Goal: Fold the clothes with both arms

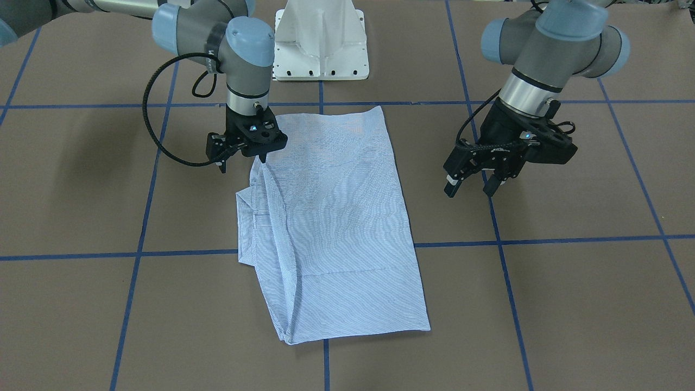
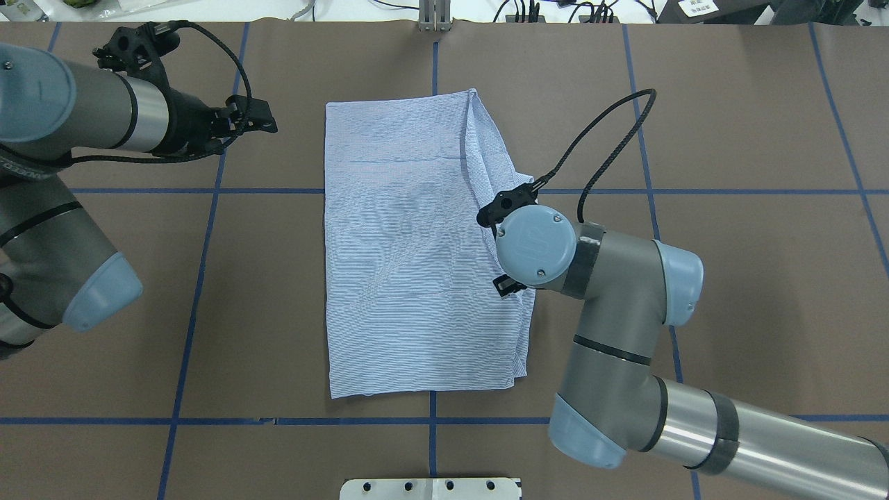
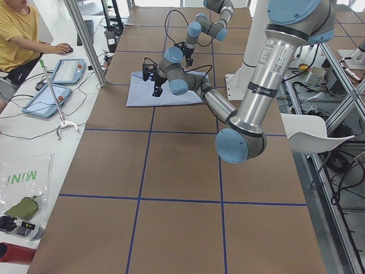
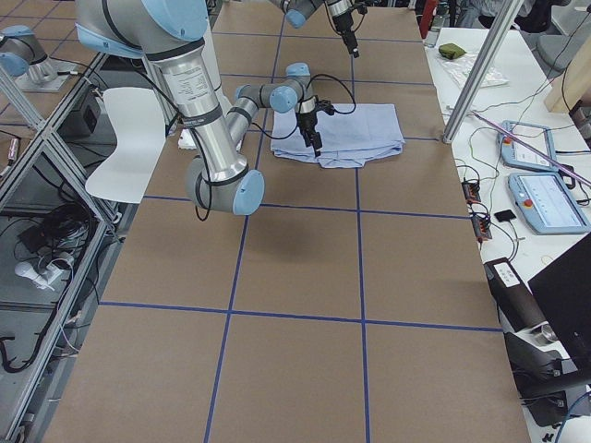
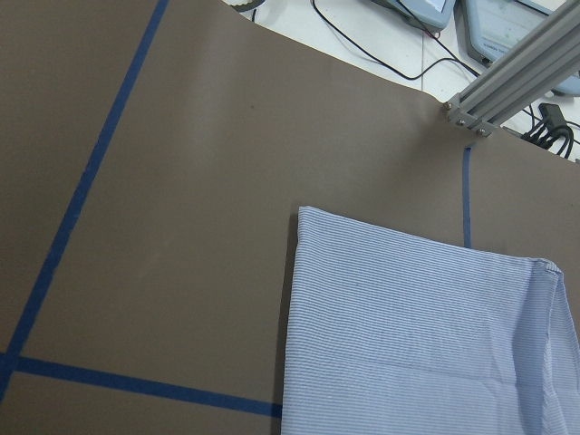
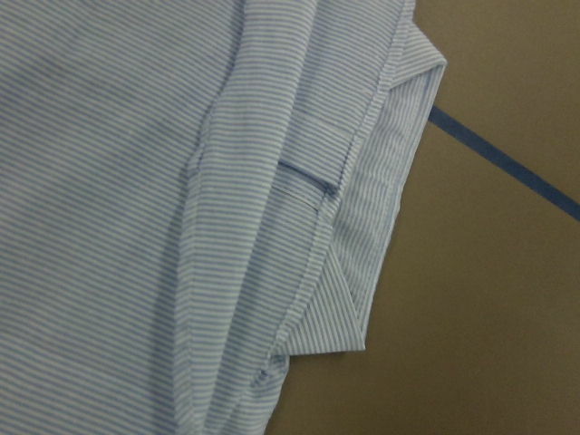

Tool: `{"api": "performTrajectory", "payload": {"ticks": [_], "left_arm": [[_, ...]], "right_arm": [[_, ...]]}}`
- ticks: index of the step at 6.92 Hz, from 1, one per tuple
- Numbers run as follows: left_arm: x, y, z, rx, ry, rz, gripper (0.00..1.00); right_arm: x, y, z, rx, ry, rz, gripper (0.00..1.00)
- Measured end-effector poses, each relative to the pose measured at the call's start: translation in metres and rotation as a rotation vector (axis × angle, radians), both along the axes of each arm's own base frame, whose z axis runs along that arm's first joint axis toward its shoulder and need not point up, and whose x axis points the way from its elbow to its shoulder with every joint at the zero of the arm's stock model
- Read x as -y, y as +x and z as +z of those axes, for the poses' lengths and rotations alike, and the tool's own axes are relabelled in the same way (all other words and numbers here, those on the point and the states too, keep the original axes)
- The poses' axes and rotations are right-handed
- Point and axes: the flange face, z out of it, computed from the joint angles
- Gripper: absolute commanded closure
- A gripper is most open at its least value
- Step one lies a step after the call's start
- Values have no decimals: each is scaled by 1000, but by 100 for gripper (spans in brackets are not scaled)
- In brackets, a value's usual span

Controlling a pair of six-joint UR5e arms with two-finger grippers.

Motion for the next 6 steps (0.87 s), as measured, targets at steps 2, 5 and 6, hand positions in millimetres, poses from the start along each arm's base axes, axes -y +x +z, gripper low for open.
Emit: {"api": "performTrajectory", "payload": {"ticks": [2, 5, 6], "left_arm": [[-13, -14, 7, -2, -2, 11, 1], [-17, -17, 8, -3, -3, 14, 0], [-17, -17, 9, -3, -3, 15, 1]], "right_arm": [[16, -24, -3, -19, -6, 7, 0], [37, -35, 11, -18, 0, 17, 0], [49, -26, 17, -24, 3, 15, 0]]}}
